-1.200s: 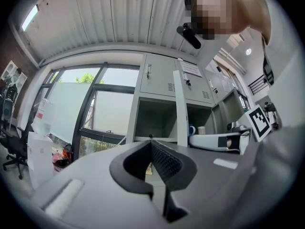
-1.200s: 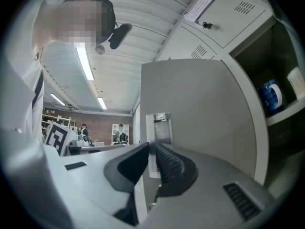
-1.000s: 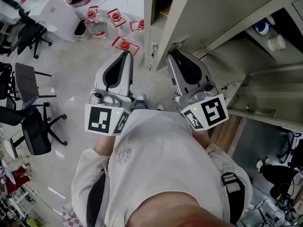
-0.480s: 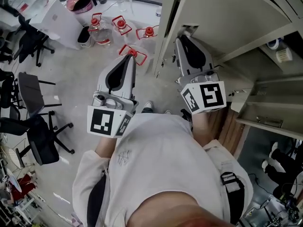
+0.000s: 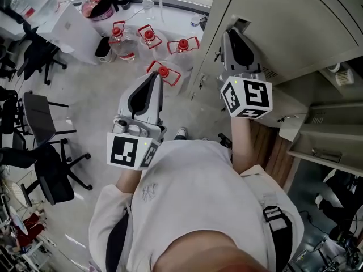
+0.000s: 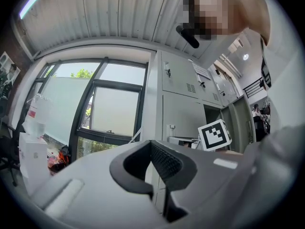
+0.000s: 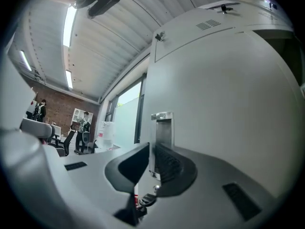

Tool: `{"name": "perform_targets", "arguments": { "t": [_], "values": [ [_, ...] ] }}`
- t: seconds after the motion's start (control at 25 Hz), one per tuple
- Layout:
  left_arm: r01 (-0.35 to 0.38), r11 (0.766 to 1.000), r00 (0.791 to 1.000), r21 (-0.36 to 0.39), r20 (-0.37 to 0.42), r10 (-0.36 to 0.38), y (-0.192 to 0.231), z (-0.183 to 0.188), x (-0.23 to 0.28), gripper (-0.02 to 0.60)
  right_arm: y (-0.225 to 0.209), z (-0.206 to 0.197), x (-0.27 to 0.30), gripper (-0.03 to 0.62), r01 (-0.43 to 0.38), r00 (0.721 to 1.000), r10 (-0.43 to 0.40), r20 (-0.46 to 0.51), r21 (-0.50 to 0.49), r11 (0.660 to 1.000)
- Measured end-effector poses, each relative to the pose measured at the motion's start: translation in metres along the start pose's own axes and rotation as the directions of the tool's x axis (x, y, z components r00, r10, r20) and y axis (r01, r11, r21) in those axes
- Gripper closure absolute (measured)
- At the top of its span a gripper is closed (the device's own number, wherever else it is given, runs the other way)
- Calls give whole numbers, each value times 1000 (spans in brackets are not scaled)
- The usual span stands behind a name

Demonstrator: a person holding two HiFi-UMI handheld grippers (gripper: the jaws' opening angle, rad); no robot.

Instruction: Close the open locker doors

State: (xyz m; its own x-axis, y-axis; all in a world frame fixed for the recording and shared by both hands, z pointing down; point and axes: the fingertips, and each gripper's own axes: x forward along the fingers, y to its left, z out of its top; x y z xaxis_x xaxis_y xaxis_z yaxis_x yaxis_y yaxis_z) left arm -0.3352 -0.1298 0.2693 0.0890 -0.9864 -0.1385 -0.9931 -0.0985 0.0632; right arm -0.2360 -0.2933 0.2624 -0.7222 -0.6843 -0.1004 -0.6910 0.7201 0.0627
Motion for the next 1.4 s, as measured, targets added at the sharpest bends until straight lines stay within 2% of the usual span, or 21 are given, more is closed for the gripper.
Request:
{"name": "perform_targets", "arguments": {
  "t": [0.44, 0.64, 0.96, 1.16, 1.4],
  "values": [
    [27, 1000, 1000, -13, 4, -27, 4, -2, 14, 574, -6, -4, 14, 559, 11, 1000, -11, -12, -14, 1000],
    [57, 998, 998, -21, 4, -57, -2, -3, 24, 572, -8, -7, 10, 559, 35, 999, -36, -25, -43, 998],
    [119, 992, 993, -29, 3, -119, -12, -5, 35, 574, -14, -10, -7, 559, 72, 997, -72, -31, -12, 997],
    [206, 978, 979, -32, 5, -206, -33, -7, 46, 574, -9, 9, -48, 559, 85, 996, -86, 13, 21, 996],
    [329, 943, 944, -53, 4, -329, -83, -13, 58, 572, -13, 21, -116, 579, 129, 991, -131, 34, 56, 990]
  ]
}}
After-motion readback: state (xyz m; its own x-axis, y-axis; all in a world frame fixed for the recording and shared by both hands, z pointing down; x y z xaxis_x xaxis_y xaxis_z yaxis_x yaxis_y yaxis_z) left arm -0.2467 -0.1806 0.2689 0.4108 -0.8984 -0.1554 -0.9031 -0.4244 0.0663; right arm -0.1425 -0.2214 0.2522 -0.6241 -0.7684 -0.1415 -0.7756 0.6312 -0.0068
